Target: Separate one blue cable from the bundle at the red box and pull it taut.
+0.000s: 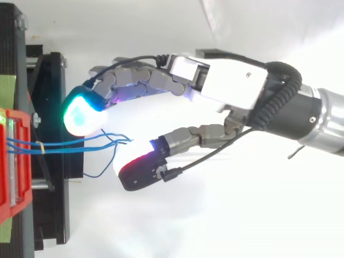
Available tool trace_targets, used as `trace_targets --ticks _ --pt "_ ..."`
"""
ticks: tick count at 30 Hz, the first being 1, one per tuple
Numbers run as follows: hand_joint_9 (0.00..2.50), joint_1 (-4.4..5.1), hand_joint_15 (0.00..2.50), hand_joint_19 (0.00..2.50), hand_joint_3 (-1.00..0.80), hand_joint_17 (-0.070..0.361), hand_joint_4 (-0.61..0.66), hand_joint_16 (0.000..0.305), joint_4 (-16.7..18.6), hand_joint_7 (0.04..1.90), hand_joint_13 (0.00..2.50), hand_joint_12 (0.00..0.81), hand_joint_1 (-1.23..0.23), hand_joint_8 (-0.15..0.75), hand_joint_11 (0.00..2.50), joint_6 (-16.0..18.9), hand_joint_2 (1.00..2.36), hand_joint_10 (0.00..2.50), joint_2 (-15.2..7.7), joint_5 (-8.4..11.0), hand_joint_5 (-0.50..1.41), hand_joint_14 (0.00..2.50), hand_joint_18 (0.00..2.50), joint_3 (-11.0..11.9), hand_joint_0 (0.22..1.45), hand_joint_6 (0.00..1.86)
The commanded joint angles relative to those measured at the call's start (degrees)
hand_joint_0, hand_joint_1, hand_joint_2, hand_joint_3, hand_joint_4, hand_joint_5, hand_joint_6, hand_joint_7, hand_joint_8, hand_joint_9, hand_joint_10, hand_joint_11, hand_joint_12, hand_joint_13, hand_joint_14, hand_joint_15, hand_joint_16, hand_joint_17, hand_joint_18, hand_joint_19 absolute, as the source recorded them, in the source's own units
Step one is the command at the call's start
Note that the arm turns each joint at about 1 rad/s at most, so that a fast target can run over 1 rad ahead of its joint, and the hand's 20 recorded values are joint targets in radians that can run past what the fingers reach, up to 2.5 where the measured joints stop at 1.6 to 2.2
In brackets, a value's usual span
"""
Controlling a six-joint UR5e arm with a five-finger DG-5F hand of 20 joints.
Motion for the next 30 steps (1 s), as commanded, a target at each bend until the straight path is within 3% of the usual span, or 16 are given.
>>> trace_targets --ticks 1,10,13,14,16,23,30 --pt "0.56 -0.35 0.02 0.06 -0.45 0.067 0.24 0.03 2.79 0.83 0.29 0.276 -0.63 0.347 0.38 2.47 1.0 0.01 -1.05 -1.7 -0.21 0.0 0.08 0.02 0.48 0.5" --pt "0.6 -1.32 0.06 0.08 -0.45 0.069 0.25 0.031 2.52 0.84 0.33 0.291 -0.63 0.352 0.43 4.41 1.0 0.01 -1.23 -2.75 -0.21 0.0 0.12 0.02 0.48 0.5" --pt "0.61 -1.75 0.07 0.1 -0.45 0.07 0.25 0.031 3.05 0.84 0.35 0.296 -0.62 0.355 0.44 5.9 1.0 0.01 -2.99 -4.07 -0.2 0.0 0.13 0.37 0.49 0.5" --pt "0.61 -1.93 0.07 0.11 -0.45 0.071 0.25 0.032 3.75 0.84 0.35 0.299 -0.62 0.355 0.44 6.87 1.0 0.01 -4.48 -5.04 -0.2 0.0 0.14 1.34 0.49 0.5" --pt "0.61 -2.11 0.08 0.11 -0.45 0.071 0.25 0.032 4.02 0.84 0.35 0.301 -0.62 0.355 0.45 7.66 1.0 0.01 -5.01 -6.0 -0.2 0.0 0.14 2.22 0.49 0.5" --pt "0.66 -2.11 0.13 0.14 -0.46 0.071 0.16 0.031 5.16 0.84 0.42 0.309 -0.65 0.334 0.49 9.68 1.0 0.01 -5.01 -6.44 -0.2 0.0 0.2 2.66 0.51 0.5" --pt "0.66 -2.46 0.14 0.15 -0.45 0.071 0.15 0.031 6.74 0.87 0.44 0.311 -0.67 0.332 0.5 11.88 1.0 0.01 -5.01 -7.24 -0.19 0.0 0.23 2.74 0.52 0.5"
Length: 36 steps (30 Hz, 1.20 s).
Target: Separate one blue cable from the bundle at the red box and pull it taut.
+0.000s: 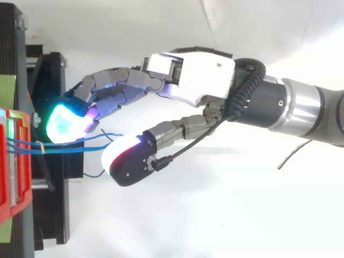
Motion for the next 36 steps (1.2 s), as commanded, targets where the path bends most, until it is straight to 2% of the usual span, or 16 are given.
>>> trace_targets --ticks 1,6,8,15,21,28,36 --pt "0.66 -0.27 0.15 0.15 -0.45 0.071 0.16 0.031 0.15 0.88 0.45 0.311 -0.67 0.33 0.51 1.89 1.0 0.01 -0.02 -0.34 -0.19 0.0 0.23 0.02 0.52 0.5" --pt "0.67 -0.79 0.16 0.17 -0.45 0.071 0.2 0.032 -0.2 0.9 0.46 0.313 -0.67 0.332 0.53 7.25 1.0 0.01 -0.02 -2.63 -0.19 0.01 0.24 0.02 0.51 0.5" --pt "0.67 -0.79 0.17 0.17 -0.45 0.071 0.19 0.032 -0.2 0.9 0.46 0.314 -0.67 0.332 0.53 8.13 1.0 0.01 -0.02 -3.33 -0.19 0.01 0.24 0.02 0.52 0.5" --pt "0.67 -0.88 0.19 0.19 -0.45 0.073 0.2 0.032 -0.2 0.9 0.48 0.32 -0.67 0.333 0.54 7.95 1.0 0.01 -0.02 -3.16 -0.19 0.01 0.27 0.02 0.52 0.5" --pt "0.68 -1.15 0.2 0.21 -0.44 0.073 0.2 0.033 -1.96 0.9 0.5 0.326 -0.67 0.332 0.55 7.69 1.0 0.01 -0.11 -3.07 -0.19 0.01 0.28 0.02 0.52 0.5" --pt "0.69 -1.15 0.22 0.24 -0.44 0.075 0.21 0.033 -1.7 0.9 0.51 0.33 -0.67 0.336 0.56 7.34 1.0 0.01 -0.11 -3.07 -0.19 0.01 0.3 0.02 0.52 0.5" --pt "0.69 -0.97 0.24 0.25 -0.44 0.076 0.21 0.034 -1.7 0.94 0.54 0.339 -0.67 0.332 0.57 6.37 1.0 0.01 -0.9 -3.42 -0.19 0.01 0.32 2.13 0.53 0.5"
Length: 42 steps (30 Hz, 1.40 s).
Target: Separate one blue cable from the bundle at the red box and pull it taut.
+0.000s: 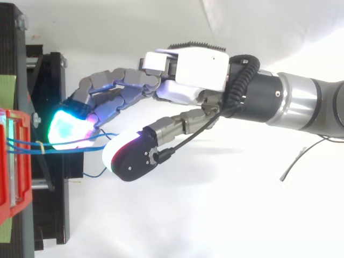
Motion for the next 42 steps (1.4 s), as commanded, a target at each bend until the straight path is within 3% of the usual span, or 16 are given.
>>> trace_targets --ticks 1,21,32,42 --pt "0.69 0.01 0.25 0.25 -0.44 0.076 0.21 0.034 -0.35 0.96 0.54 0.338 -0.67 0.331 0.57 -0.18 1.0 0.01 -0.11 0.06 -0.19 0.01 0.32 1.06 0.53 0.5" --pt "0.71 -0.35 0.29 0.29 -0.37 0.076 0.19 0.034 -2.29 1.07 0.58 0.336 -0.7 0.325 0.61 -0.54 1.01 0.01 -0.11 -0.12 -0.17 0.01 0.37 1.41 0.56 0.5" --pt "0.71 -0.08 0.31 0.31 -0.32 0.076 0.18 0.034 -2.38 1.11 0.6 0.336 -0.71 0.32 0.62 -0.62 1.01 0.01 -0.11 -1.09 -0.16 0.01 0.4 2.12 0.58 0.5" --pt "0.72 -0.35 0.32 0.32 -0.32 0.076 0.18 0.034 -2.46 1.13 0.63 0.339 -0.71 0.322 0.64 -0.36 1.01 0.01 -0.11 -3.55 -0.16 0.01 0.42 2.56 0.59 0.5"
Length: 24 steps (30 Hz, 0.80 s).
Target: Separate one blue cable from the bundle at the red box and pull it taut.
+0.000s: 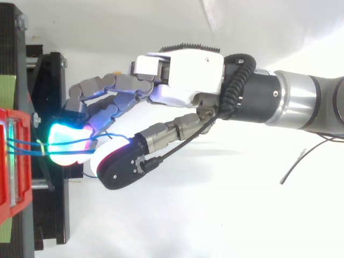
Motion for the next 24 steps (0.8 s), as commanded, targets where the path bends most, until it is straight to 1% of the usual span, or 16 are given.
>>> trace_targets --ticks 1,6,8,11,16,18,20,21,24 --pt "0.72 0.06 0.32 0.32 -0.32 0.076 0.18 0.034 0.18 1.13 0.63 0.339 -0.71 0.322 0.64 0.06 1.01 0.01 0.0 -0.59 -0.16 0.01 0.43 0.22 0.59 0.5" --pt "0.73 -0.03 0.34 0.33 -0.29 0.075 0.17 0.033 -0.08 1.17 0.64 0.337 -0.71 0.321 0.64 0.23 1.01 0.01 0.0 -0.86 -0.15 0.01 0.44 0.31 0.6 0.5" --pt "0.73 -0.03 0.34 0.33 -0.25 0.075 0.16 0.034 -0.08 1.19 0.64 0.337 -0.71 0.323 0.64 0.41 1.01 0.01 0.0 -0.86 -0.15 0.01 0.45 0.31 0.6 0.5" --pt "0.73 0.23 0.34 0.34 -0.24 0.076 0.16 0.034 -0.08 1.19 0.65 0.338 -0.71 0.319 0.64 0.49 1.01 0.01 0.0 -0.59 -0.15 0.01 0.46 0.84 0.6 0.51" --pt "0.73 0.14 0.36 0.35 -0.3 0.077 0.17 0.034 -0.08 1.17 0.66 0.34 -0.71 0.32 0.65 0.49 1.01 0.01 -0.09 -0.68 -0.16 0.01 0.47 0.84 0.6 0.51" --pt "0.73 0.14 0.37 0.35 -0.32 0.078 0.18 0.035 -0.08 1.17 0.66 0.342 -0.7 0.32 0.65 0.58 1.01 0.01 -0.88 -0.86 -0.16 0.01 0.48 0.84 0.59 0.5" --pt "0.73 -0.03 0.38 0.35 -0.34 0.078 0.18 0.035 0.27 1.18 0.67 0.347 -0.69 0.322 0.65 0.85 1.01 0.01 -1.32 -0.95 -0.16 0.01 0.48 0.93 0.58 0.5" --pt "0.73 -0.12 0.37 0.36 -0.34 0.079 0.17 0.035 0.36 1.18 0.67 0.346 -0.69 0.323 0.66 1.37 1.01 0.01 -1.93 -0.95 -0.16 0.01 0.49 1.1 0.58 0.5" --pt "0.73 -0.12 0.38 0.36 -0.35 0.08 0.18 0.035 -0.08 1.18 0.68 0.35 -0.68 0.324 0.66 2.43 1.01 0.01 -1.93 -1.38 -0.16 0.01 0.49 1.01 0.57 0.5"
